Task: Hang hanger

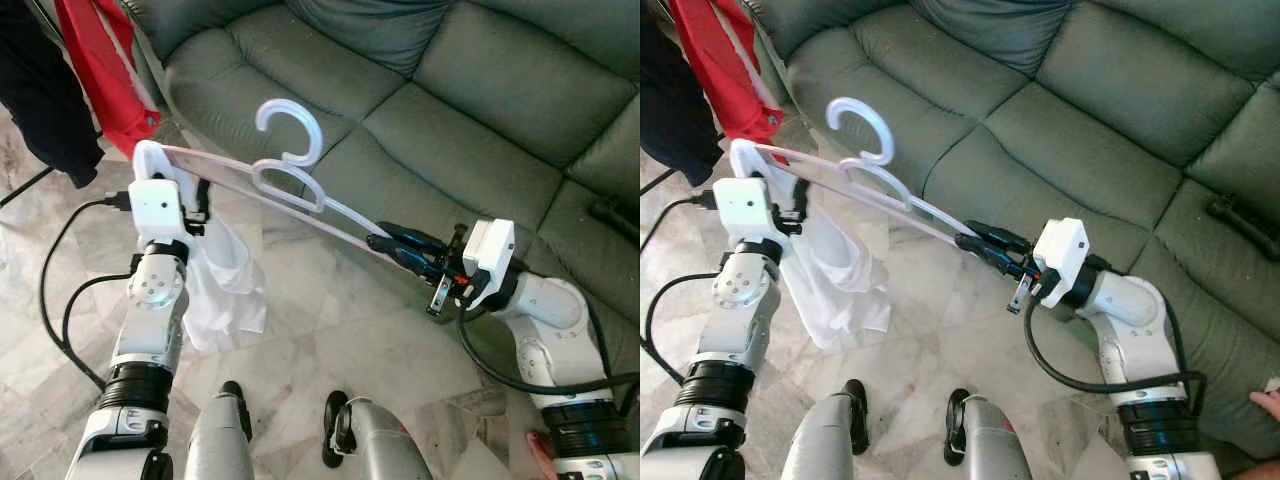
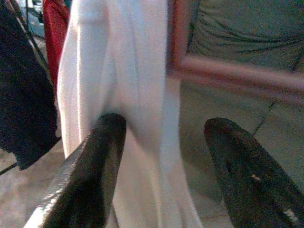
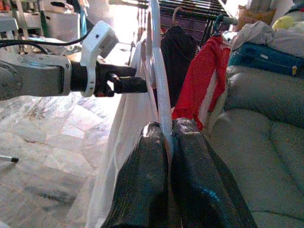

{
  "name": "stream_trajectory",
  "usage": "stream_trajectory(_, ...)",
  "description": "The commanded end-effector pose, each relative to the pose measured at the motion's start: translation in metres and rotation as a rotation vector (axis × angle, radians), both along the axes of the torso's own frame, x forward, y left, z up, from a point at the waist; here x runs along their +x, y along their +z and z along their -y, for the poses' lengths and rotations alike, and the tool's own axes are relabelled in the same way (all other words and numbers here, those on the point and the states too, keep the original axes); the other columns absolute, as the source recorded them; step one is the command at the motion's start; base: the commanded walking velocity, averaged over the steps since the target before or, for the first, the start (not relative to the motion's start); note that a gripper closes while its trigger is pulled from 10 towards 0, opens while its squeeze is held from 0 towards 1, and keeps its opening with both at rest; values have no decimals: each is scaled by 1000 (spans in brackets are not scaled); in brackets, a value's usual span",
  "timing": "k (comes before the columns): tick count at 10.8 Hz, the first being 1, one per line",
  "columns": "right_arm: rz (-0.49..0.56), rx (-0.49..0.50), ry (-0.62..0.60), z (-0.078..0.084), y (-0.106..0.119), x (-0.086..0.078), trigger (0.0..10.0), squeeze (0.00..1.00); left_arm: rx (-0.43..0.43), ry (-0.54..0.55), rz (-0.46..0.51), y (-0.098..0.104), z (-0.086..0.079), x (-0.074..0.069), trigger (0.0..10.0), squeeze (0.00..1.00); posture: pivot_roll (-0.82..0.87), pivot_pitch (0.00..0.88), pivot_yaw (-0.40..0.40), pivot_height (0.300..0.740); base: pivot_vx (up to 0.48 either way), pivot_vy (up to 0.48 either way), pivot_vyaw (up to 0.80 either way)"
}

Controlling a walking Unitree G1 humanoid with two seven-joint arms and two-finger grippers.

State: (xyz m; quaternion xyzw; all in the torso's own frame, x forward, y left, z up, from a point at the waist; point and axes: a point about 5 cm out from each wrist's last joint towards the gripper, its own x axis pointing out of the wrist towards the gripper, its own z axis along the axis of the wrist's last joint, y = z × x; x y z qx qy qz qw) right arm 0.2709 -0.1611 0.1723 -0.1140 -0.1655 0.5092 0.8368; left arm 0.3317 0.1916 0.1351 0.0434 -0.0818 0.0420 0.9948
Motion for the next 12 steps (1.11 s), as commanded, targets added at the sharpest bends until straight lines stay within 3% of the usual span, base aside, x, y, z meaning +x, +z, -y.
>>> stream_trajectory(1,60,55,16,2,14,-5,10000,0,15,31,-15,-5,-7,-2,0,0,-16,245,-80,740,0,0,0)
stream_trajectory(12,44,55,22,2,15,-3,10000,0,38,54,16,0,-17,-1,0,0,-3,236,-81,740,0,0,0)
